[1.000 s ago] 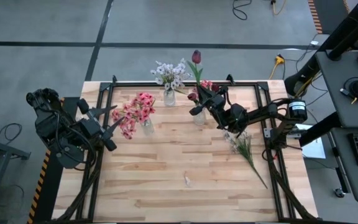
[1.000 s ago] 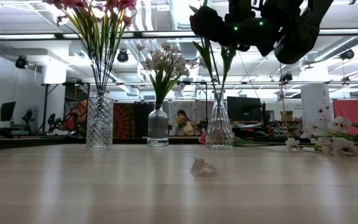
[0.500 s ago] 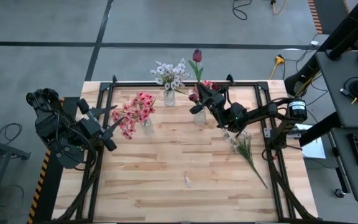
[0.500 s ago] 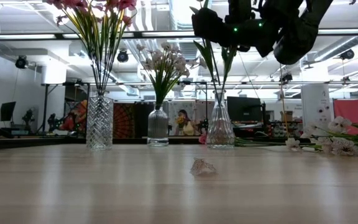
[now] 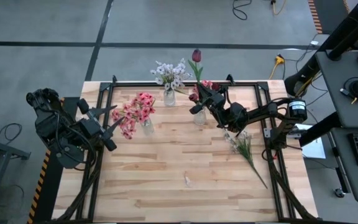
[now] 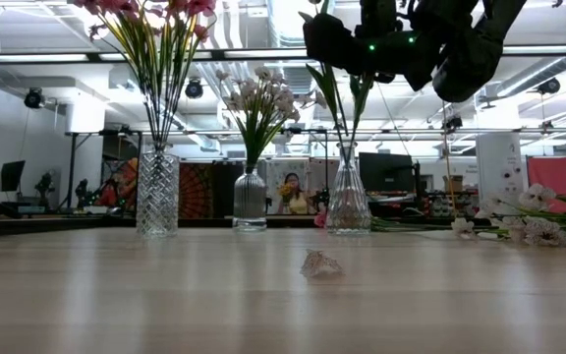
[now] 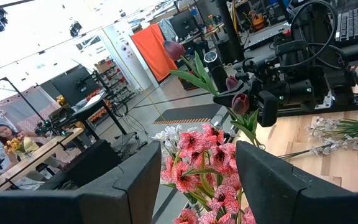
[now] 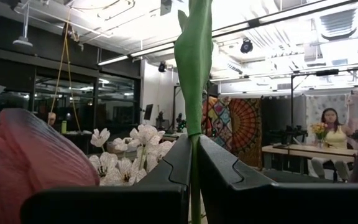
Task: Sort flowers into vase by color
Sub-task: Put the red tulip into the bottom right transparent vase
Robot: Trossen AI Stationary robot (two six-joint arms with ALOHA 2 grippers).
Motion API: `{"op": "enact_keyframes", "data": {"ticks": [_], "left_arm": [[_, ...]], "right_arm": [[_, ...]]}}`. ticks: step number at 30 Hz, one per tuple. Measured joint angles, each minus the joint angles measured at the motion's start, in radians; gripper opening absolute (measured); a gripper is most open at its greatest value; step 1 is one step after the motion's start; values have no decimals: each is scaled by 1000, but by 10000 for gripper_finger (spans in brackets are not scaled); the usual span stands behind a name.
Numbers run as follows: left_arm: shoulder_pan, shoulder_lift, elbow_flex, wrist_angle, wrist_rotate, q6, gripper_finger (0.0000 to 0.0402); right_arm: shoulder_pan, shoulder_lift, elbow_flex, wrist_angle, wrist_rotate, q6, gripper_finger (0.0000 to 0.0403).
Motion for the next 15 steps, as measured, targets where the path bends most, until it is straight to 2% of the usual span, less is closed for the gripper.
{"op": "enact_keyframes", "data": {"ticks": [15], "left_arm": [[0, 0, 0, 0, 0, 3, 190]], "right_arm": [[-10, 0, 0, -2, -2, 15, 12]]}}
